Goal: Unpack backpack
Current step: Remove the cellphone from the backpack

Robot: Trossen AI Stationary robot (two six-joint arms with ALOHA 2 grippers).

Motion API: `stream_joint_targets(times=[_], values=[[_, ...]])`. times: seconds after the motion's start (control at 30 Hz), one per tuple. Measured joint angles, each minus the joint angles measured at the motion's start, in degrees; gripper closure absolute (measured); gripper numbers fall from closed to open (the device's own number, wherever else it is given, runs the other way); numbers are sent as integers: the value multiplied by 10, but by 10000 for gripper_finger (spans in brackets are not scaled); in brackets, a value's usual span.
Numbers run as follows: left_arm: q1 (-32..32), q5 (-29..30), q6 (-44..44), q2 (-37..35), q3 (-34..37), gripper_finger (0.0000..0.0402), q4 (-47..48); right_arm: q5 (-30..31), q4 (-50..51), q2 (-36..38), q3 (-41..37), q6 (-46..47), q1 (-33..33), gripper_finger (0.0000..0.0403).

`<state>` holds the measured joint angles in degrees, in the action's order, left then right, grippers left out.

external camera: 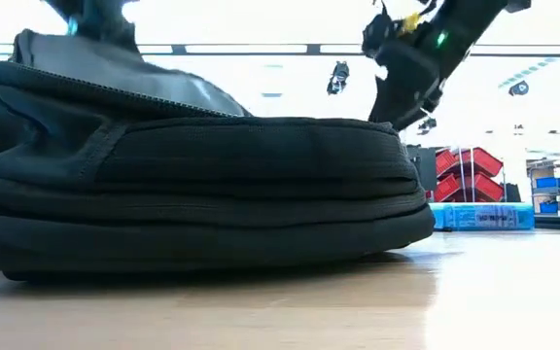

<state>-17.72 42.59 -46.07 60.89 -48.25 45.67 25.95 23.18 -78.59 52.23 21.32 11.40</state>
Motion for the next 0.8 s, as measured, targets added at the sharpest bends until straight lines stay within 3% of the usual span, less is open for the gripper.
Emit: stream_joint_targets(times=[0.17, 0.33, 0.63, 0.8], values=[[0, -40, -13, 23, 110, 400, -157, -76, -123, -17, 0, -58, 80, 82], [0, -48, -30, 47, 185, 400, -255, -108, -214, -64, 6, -112, 146, 92], [-1, -38, -130, 86, 252, 400, -290, -108, -69, -192, 144, -139, 198, 93], [-1, -30, -131, 94, 257, 400, -301, -21, 30, -262, 235, -187, 224, 87]])
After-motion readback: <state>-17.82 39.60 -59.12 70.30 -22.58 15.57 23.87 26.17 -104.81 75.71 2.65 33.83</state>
